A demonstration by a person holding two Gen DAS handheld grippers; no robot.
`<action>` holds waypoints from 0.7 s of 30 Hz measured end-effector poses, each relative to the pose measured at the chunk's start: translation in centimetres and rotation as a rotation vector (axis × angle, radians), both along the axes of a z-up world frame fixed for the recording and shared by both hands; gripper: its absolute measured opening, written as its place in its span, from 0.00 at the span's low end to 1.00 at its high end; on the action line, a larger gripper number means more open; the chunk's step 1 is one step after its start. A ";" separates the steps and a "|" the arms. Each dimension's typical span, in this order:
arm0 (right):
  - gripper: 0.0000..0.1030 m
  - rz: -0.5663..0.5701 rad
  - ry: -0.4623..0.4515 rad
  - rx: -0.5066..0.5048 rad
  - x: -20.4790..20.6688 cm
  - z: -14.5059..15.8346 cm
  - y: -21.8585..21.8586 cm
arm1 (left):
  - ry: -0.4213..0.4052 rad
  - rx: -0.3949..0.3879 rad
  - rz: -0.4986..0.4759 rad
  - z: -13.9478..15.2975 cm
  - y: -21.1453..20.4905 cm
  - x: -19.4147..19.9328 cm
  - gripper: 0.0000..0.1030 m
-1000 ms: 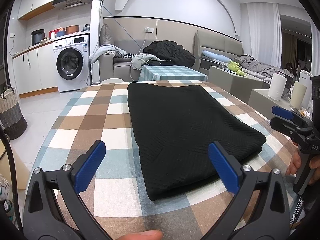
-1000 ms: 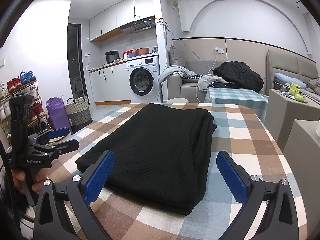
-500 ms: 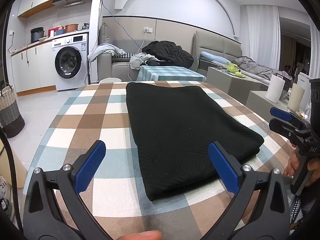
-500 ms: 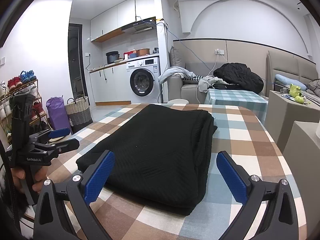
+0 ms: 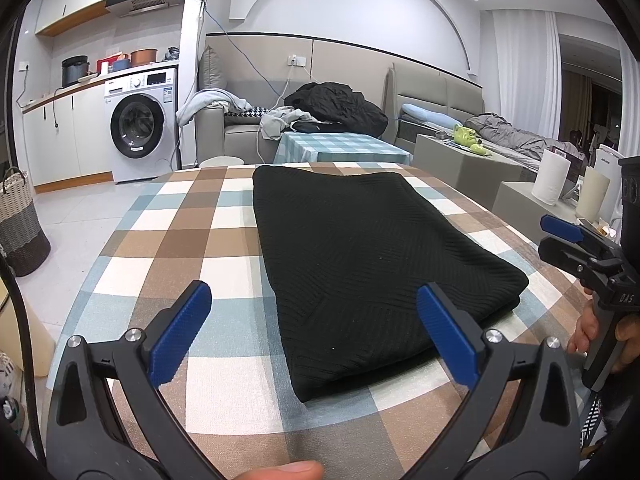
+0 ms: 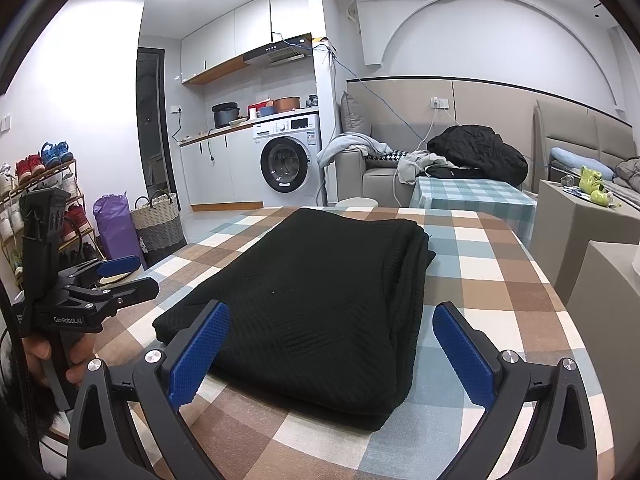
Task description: Fold small clothes
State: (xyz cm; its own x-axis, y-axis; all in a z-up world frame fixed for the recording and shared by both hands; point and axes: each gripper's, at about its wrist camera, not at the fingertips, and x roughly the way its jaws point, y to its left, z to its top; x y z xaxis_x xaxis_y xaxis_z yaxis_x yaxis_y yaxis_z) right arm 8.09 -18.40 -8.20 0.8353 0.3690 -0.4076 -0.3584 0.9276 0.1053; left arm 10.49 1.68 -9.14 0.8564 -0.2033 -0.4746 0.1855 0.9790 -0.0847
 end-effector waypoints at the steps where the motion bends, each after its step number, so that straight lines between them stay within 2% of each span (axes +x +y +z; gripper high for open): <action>1: 1.00 0.000 0.000 0.000 0.0 0.0 0.0 | -0.001 0.001 0.001 0.0 -0.1 0.0 0.99; 21: 1.00 0.003 0.000 -0.002 0.0 -0.2 0.1 | -0.003 0.001 0.004 0.1 0.0 -0.1 0.99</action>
